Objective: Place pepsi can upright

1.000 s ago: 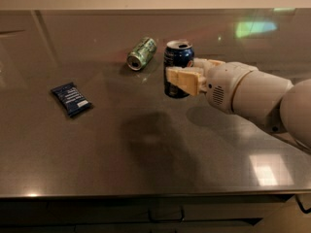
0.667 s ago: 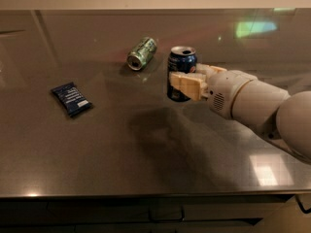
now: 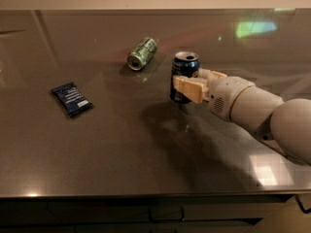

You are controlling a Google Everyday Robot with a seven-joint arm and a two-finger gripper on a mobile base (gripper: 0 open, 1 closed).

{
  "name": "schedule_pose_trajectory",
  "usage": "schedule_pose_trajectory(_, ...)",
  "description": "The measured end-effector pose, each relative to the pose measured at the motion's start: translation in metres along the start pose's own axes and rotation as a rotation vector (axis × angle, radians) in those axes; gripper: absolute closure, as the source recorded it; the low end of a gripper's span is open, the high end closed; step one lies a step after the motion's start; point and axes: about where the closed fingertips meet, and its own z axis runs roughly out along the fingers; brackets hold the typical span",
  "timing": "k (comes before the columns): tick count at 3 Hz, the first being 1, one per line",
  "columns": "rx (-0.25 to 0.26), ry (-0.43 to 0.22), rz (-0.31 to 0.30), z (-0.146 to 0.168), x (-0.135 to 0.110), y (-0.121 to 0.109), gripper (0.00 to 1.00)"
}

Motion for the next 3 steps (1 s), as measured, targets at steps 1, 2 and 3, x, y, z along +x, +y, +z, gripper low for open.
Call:
schedule_pose_trajectory(1,0.000,0.021,-0.017,0.0056,-0.0053,0.0057,0.61)
schedule_pose_trajectory(2,-0.006,0.034,-0.033,0.0087,-0.0092,0.0111,0.36)
schedule_pose_trajectory(3,-0.003,0.034,-0.030,0.0094,-0.0086,0.0095,0.13)
